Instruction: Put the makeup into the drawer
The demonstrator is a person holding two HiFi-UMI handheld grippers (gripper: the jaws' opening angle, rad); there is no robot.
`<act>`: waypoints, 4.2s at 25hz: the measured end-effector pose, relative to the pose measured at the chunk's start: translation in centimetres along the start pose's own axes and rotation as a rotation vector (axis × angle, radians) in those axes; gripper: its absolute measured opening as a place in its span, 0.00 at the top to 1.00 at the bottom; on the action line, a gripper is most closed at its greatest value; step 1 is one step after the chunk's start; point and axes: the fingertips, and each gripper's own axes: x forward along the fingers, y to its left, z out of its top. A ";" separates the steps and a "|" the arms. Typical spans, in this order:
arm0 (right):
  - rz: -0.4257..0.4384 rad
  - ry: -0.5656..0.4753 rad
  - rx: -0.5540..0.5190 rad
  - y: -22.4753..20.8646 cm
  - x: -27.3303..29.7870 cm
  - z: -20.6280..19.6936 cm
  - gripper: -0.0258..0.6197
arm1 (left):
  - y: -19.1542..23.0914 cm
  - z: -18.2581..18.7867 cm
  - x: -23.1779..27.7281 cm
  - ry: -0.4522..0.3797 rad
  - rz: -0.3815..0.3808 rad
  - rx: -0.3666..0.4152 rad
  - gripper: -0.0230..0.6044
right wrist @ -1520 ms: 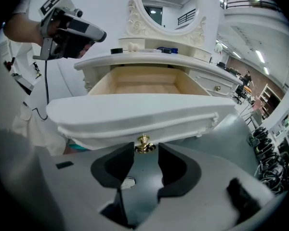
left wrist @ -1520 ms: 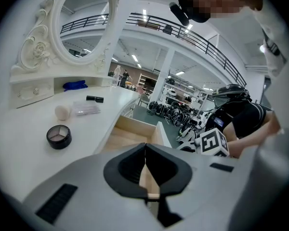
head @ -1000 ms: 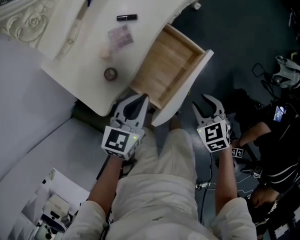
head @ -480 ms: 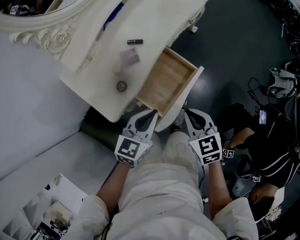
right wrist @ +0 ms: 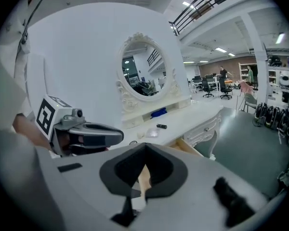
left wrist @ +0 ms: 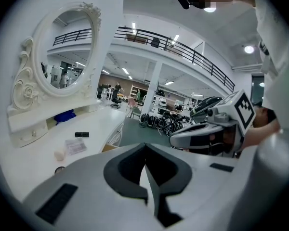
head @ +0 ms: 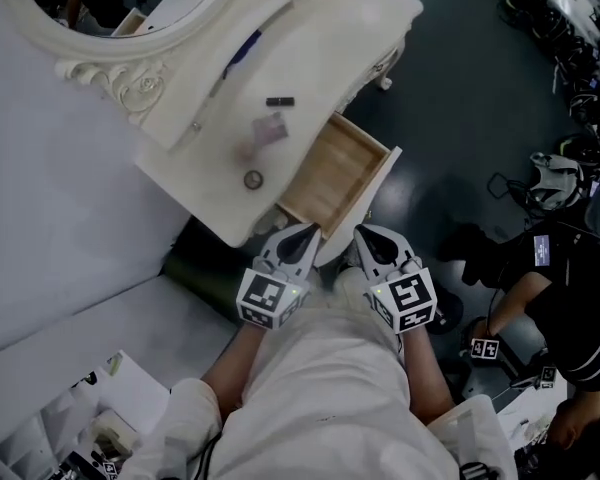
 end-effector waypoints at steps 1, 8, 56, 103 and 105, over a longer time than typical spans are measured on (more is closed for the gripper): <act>0.003 -0.003 0.002 0.4 0.0 0.1 0.94 | 0.0 0.2 -0.1 -0.004 -0.002 0.002 0.95; -0.002 -0.006 0.015 0.9 0.1 0.5 0.94 | -0.6 1.1 0.1 -0.014 -0.032 -0.010 0.95; -0.108 0.195 0.043 4.5 8.4 -2.1 0.94 | 22.3 -8.0 0.8 0.234 0.224 -0.031 0.51; -0.094 0.220 0.067 2.9 8.5 -3.7 0.94 | 23.3 -11.8 3.9 0.389 0.272 -0.009 0.62; -0.090 0.214 0.068 2.4 8.0 -3.7 0.94 | 22.3 -11.1 4.3 0.380 0.268 -0.005 0.62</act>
